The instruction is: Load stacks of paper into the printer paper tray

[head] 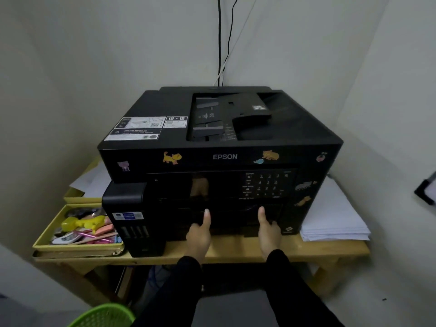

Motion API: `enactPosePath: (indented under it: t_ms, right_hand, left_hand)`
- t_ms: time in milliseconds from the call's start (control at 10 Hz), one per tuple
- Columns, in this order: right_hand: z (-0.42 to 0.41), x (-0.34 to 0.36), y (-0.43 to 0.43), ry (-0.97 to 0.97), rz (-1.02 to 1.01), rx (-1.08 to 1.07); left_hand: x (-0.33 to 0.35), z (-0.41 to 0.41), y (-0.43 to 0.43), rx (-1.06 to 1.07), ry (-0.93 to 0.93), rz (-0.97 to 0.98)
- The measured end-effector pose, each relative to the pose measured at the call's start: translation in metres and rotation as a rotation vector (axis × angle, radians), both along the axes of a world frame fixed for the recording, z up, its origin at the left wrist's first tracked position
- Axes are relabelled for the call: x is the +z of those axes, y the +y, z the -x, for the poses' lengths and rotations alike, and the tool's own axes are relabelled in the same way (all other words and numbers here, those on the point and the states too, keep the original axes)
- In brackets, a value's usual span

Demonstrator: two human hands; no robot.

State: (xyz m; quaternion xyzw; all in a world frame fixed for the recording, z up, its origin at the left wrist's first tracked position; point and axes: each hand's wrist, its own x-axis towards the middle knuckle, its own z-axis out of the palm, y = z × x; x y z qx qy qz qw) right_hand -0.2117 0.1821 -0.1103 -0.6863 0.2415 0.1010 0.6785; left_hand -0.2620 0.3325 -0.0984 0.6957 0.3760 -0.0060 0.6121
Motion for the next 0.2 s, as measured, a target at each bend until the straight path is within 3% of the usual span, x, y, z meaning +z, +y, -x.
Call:
enactPosePath:
  t_ms: [200]
  right_hand:
    - [0.038, 0.031, -0.006, -0.19, 0.417, 0.234]
  left_hand:
    - [0.023, 0.032, -0.032, -0.176, -0.081, -0.204]
